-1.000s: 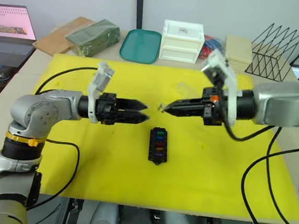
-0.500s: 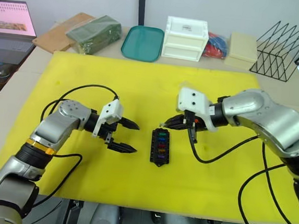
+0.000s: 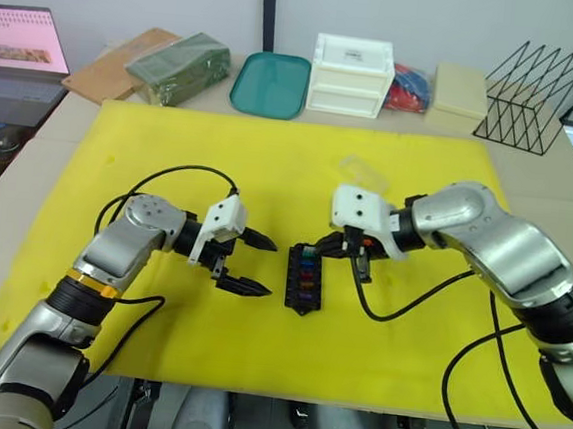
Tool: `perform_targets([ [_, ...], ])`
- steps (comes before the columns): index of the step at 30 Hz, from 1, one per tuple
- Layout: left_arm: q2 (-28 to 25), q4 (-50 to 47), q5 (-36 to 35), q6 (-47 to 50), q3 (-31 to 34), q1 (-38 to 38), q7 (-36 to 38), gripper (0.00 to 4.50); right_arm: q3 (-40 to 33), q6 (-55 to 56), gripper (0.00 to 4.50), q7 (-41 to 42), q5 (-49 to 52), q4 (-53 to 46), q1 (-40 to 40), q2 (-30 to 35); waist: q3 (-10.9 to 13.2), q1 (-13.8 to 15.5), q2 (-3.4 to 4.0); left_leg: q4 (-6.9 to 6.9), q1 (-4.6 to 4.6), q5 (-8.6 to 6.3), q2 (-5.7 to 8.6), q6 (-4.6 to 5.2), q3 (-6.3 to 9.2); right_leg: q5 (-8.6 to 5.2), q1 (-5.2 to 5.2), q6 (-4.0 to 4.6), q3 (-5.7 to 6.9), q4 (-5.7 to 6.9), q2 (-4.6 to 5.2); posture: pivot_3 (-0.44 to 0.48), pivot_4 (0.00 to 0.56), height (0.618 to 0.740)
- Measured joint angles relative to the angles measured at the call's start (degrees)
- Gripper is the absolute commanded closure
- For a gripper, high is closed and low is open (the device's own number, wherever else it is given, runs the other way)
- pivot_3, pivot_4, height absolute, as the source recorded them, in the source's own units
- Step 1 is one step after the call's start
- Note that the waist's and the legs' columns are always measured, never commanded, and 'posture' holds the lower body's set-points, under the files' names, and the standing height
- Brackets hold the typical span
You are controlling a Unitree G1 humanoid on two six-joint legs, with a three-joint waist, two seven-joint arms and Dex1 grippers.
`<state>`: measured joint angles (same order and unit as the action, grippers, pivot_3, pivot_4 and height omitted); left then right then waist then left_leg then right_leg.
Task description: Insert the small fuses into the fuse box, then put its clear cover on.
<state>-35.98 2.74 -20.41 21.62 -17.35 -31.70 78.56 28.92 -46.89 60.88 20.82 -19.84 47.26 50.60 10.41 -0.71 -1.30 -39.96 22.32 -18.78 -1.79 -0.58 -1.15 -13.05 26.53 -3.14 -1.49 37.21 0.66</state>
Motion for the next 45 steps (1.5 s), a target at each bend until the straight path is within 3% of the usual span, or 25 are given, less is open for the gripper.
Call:
perform_targets([
  [45,1.4,-1.3,1.2,0.0,0.0,0.0,-1.2,0.04,-1.2,2.4,4.5,4.5,-8.4,6.5,0.1,-4.9,0.0,0.0,0.01,-0.1,-0.05,0.0,0.02,0.0,0.0,0.01,-0.07,0.0,0.0,0.12,0.03,0.0,0.15,0.74],
])
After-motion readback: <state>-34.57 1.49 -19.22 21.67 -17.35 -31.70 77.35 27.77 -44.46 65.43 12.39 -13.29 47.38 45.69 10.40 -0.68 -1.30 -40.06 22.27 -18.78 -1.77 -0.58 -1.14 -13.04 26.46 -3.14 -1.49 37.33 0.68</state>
